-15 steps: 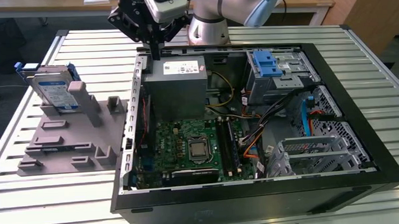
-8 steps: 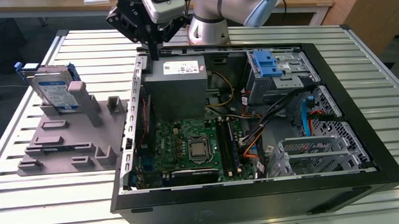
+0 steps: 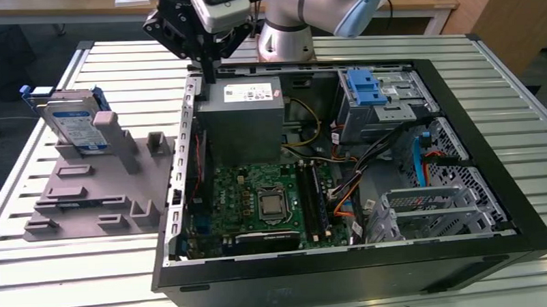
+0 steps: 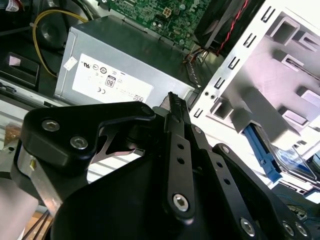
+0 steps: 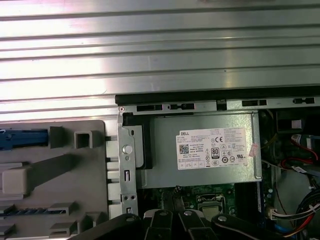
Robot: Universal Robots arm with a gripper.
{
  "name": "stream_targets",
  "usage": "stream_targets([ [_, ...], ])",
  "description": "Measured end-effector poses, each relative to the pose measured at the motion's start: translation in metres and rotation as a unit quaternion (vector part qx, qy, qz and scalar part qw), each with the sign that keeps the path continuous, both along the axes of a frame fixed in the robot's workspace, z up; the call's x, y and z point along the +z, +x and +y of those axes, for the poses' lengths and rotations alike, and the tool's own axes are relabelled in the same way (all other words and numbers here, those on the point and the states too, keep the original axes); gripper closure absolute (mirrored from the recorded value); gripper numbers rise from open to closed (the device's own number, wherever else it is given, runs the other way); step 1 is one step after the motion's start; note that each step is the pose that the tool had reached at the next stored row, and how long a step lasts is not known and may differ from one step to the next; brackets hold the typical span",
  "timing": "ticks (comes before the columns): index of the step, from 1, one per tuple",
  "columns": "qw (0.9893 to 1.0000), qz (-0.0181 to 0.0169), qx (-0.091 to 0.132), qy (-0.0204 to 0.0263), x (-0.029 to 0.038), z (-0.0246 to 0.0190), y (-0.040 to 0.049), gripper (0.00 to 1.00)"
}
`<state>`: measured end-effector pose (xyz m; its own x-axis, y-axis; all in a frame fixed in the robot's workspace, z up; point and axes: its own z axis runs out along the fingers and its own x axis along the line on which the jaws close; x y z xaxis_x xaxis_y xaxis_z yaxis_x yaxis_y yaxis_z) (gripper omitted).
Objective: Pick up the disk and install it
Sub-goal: 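Reach for the disk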
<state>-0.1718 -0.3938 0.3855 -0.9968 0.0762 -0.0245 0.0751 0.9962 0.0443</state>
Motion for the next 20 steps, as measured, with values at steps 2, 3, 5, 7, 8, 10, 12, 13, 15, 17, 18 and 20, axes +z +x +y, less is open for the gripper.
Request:
stream_targets([
  [2,1.0,0.0,0.0,0.0,-0.0002,0.0,-0.0007,0.89],
  [3,1.0,0.0,0.0,0.0,-0.0003,0.0,-0.0011,0.89],
  [5,1.0,0.0,0.0,0.0,-0.0005,0.0001,-0.0017,0.89],
  [7,1.0,0.0001,0.0,-0.0001,-0.0006,0.0002,-0.0023,0.89],
  [8,1.0,0.0001,0.0,-0.0001,-0.0007,0.0002,-0.0026,0.89],
  [10,1.0,0.0,0.0,0.0,-0.001,0.0003,-0.0033,0.89],
  [12,1.0,0.0,0.0,0.0001,-0.0012,0.0003,-0.0039,0.89],
  [13,1.0,0.0,0.0,0.0,-0.0013,0.0003,-0.0042,0.89],
  [15,1.0,0.0,0.0,0.0,-0.0014,0.0003,-0.0049,0.89],
  [17,1.0,0.0,0.0,0.0,-0.0015,0.0003,-0.0055,0.89],
  [18,1.0,0.0001,0.0,0.0,-0.0016,0.0003,-0.0058,0.89],
  [20,1.0,0.0,0.0,0.0,-0.0018,0.0003,-0.0064,0.89],
])
